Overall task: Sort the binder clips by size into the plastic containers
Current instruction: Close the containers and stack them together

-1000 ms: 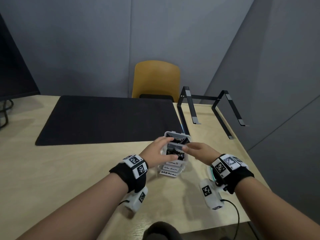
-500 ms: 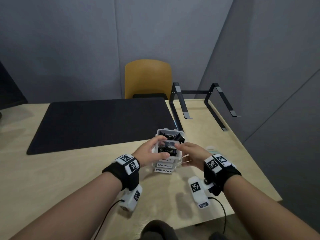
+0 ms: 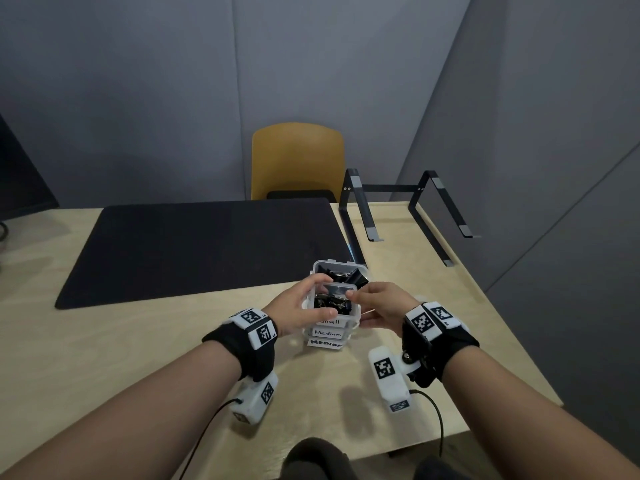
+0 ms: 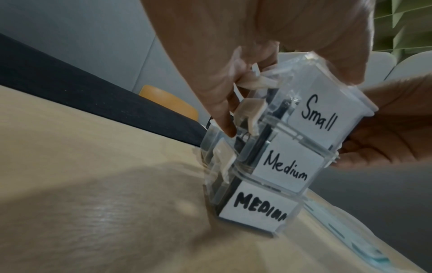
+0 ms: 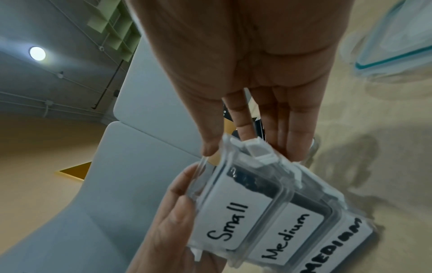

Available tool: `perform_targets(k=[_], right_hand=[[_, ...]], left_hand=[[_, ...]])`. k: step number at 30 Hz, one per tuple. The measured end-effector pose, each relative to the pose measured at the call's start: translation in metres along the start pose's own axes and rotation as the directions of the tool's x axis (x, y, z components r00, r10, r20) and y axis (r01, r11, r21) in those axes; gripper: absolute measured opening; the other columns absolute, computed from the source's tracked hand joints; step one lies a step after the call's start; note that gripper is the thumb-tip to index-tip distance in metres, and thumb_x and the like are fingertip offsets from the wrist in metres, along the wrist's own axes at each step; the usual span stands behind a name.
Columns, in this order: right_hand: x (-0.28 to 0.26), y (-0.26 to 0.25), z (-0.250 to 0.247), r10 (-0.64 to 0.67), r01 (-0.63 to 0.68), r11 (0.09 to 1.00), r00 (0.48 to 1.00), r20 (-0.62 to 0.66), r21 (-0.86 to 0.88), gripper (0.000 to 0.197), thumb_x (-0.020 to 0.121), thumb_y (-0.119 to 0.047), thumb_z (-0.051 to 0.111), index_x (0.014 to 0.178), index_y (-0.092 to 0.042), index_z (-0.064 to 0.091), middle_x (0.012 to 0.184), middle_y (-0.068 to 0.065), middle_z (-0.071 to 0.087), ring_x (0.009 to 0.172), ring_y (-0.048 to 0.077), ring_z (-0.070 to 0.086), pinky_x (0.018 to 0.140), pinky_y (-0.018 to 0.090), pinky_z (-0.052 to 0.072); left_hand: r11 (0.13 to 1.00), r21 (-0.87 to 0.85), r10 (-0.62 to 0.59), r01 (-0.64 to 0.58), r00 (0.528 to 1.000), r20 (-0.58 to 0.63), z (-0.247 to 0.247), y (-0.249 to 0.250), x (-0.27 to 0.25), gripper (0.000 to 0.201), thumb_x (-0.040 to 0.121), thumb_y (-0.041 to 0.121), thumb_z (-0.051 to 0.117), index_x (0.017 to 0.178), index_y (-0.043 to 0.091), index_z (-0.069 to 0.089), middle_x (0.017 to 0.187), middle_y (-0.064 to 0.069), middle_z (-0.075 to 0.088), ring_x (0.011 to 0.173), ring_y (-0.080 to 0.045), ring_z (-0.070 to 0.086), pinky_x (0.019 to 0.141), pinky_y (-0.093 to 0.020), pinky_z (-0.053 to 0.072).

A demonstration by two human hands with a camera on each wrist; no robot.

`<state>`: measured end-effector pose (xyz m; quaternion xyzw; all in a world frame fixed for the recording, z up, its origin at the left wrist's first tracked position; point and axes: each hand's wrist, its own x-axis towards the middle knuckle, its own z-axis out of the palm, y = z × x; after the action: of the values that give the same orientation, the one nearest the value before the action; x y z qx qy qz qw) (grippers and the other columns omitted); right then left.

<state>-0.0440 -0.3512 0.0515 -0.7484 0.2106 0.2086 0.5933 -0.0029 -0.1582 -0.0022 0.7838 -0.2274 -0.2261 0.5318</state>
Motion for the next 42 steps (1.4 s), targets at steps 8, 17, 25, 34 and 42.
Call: perform_targets(k=[8, 17, 25, 34, 42], right_hand=[[0.000, -0.010, -0.003, 0.060, -0.062, 0.996, 0.998, -0.029, -0.062, 0.027, 0.081, -0.023, 0.073, 0.084, 0.001, 0.060, 0.072, 0.011, 0.061, 0.075, 0.027, 0.063, 0.090, 0.044, 0.054], [-0.005, -0.009, 0.000, 0.053, -0.049, 0.997, 0.996, -0.066, 0.062, 0.027, 0.079, -0.015, 0.075, 0.091, 0.006, 0.062, 0.084, 0.016, 0.068, 0.070, 0.025, 0.067, 0.067, 0.030, 0.060], [-0.012, 0.021, -0.006, -0.019, 0.029, 0.955, 0.999, -0.035, 0.296, 0.012, 0.088, -0.004, 0.061, 0.095, 0.005, 0.058, 0.085, 0.017, 0.066, 0.074, 0.024, 0.065, 0.069, 0.027, 0.059], [0.002, 0.057, -0.011, -0.181, 0.087, 0.956, 0.927, -0.328, -0.280, 0.023, 0.090, -0.034, 0.058, 0.082, -0.012, 0.060, 0.082, 0.006, 0.064, 0.079, 0.023, 0.061, 0.077, 0.038, 0.053], [0.027, 0.100, -0.074, 0.004, -0.449, 0.624, 0.820, -0.573, -0.639, 0.033, 0.080, -0.028, 0.056, 0.105, -0.008, 0.062, 0.121, 0.016, 0.053, 0.109, 0.034, 0.053, 0.090, 0.035, 0.046]], left_hand=[[0.999, 0.031, -0.012, 0.012, 1.000, 0.010, 0.000, 0.002, -0.001, 0.057, 0.074, 0.047, 0.068, 0.123, 0.043, 0.040, 0.125, 0.008, 0.052, 0.119, -0.009, 0.049, 0.101, -0.027, 0.035], [1.000, 0.022, -0.021, 0.021, 1.000, 0.021, 0.000, 0.004, -0.004, 0.064, 0.064, 0.061, 0.065, 0.121, 0.048, 0.039, 0.124, 0.010, 0.052, 0.118, -0.008, 0.050, 0.101, -0.030, 0.038], [0.995, -0.097, -0.023, 0.022, 1.000, -0.011, 0.004, 0.000, -0.003, 0.062, 0.061, 0.057, 0.069, 0.117, 0.051, 0.043, 0.123, 0.008, 0.053, 0.112, -0.008, 0.055, 0.084, -0.020, 0.049], [0.992, -0.122, -0.038, 0.028, 0.996, -0.084, 0.012, -0.003, 0.001, 0.054, 0.067, 0.042, 0.069, 0.113, 0.052, 0.044, 0.117, 0.012, 0.054, 0.112, -0.011, 0.054, 0.092, -0.035, 0.050], [0.995, -0.099, -0.031, 0.022, 0.996, -0.085, 0.013, 0.002, 0.000, 0.053, 0.068, 0.040, 0.070, 0.112, 0.050, 0.043, 0.116, 0.011, 0.054, 0.108, -0.003, 0.053, 0.080, -0.018, 0.044]])
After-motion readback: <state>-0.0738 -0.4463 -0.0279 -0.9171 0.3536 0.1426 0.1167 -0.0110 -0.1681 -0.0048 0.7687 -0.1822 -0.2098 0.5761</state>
